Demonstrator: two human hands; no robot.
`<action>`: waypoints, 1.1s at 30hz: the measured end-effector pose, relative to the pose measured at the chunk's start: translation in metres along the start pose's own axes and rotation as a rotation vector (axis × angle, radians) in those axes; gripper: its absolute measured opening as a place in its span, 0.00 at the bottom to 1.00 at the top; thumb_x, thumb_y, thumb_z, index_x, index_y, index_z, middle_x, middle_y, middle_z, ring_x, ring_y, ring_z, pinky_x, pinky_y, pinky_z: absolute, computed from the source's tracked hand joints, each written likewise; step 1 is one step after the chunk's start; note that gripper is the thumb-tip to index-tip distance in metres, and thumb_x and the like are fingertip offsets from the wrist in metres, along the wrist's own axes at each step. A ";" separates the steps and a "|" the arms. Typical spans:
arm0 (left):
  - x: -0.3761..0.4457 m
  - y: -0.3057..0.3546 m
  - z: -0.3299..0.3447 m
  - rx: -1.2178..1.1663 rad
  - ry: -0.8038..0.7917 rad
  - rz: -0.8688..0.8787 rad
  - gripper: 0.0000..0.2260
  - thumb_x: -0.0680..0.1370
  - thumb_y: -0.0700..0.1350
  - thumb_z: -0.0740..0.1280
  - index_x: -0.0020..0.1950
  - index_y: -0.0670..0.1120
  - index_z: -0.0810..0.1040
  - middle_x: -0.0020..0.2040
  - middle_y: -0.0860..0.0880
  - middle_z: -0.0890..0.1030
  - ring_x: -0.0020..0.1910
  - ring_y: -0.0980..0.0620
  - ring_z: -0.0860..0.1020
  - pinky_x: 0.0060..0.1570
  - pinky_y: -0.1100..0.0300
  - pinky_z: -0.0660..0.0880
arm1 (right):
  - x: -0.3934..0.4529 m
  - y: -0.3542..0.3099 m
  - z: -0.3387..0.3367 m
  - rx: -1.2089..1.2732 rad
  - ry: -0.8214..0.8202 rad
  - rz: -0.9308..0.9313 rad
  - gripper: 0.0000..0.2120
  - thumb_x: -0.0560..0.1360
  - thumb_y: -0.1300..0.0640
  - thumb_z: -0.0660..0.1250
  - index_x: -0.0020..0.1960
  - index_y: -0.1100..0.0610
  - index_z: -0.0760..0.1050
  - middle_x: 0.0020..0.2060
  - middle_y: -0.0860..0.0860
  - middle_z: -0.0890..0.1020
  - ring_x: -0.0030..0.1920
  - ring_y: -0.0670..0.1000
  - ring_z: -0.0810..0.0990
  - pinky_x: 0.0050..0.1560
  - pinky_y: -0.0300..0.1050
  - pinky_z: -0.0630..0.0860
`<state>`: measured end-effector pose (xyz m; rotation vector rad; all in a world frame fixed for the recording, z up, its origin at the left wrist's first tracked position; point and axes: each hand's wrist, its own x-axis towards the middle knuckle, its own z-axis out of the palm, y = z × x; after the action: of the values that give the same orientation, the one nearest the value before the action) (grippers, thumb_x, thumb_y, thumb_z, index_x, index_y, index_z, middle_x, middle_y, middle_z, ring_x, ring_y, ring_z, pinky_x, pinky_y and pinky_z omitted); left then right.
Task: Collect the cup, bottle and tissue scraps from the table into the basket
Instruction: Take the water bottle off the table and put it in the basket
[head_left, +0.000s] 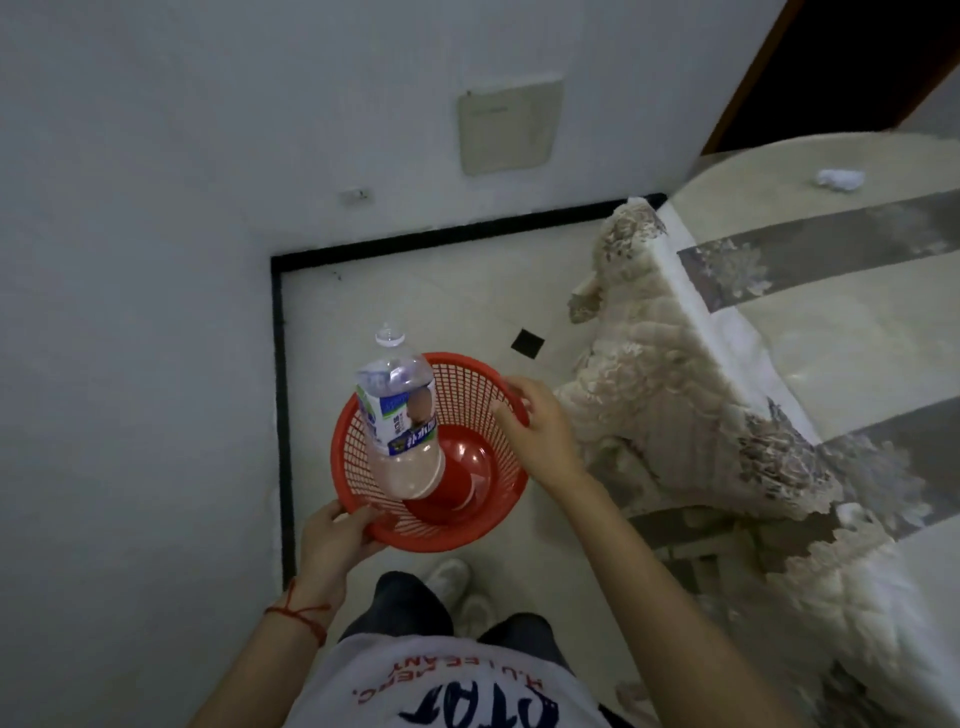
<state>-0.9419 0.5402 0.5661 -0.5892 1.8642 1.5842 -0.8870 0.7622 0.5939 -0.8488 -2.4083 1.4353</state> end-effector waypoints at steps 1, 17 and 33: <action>0.003 0.002 -0.004 -0.012 0.017 0.001 0.07 0.73 0.34 0.66 0.42 0.46 0.76 0.41 0.45 0.81 0.40 0.47 0.81 0.29 0.60 0.78 | 0.000 0.006 0.001 0.029 0.026 0.029 0.17 0.75 0.52 0.64 0.63 0.55 0.73 0.59 0.52 0.77 0.57 0.46 0.75 0.60 0.46 0.74; 0.128 0.082 -0.075 -0.163 0.300 -0.008 0.04 0.73 0.34 0.66 0.44 0.43 0.76 0.46 0.41 0.80 0.41 0.45 0.79 0.39 0.56 0.78 | 0.081 0.091 0.080 -0.050 -0.198 0.722 0.09 0.77 0.64 0.61 0.52 0.68 0.75 0.50 0.62 0.77 0.50 0.55 0.75 0.50 0.43 0.68; 0.333 0.305 -0.020 -0.014 0.077 0.010 0.07 0.74 0.33 0.63 0.52 0.39 0.75 0.47 0.41 0.79 0.39 0.47 0.78 0.31 0.58 0.78 | 0.278 0.067 0.136 0.039 -0.082 0.917 0.07 0.77 0.60 0.60 0.50 0.62 0.74 0.49 0.59 0.78 0.54 0.60 0.77 0.50 0.44 0.68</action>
<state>-1.3901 0.5941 0.5508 -0.6572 1.9164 1.6033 -1.1498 0.8460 0.4383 -2.0801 -2.0853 1.7726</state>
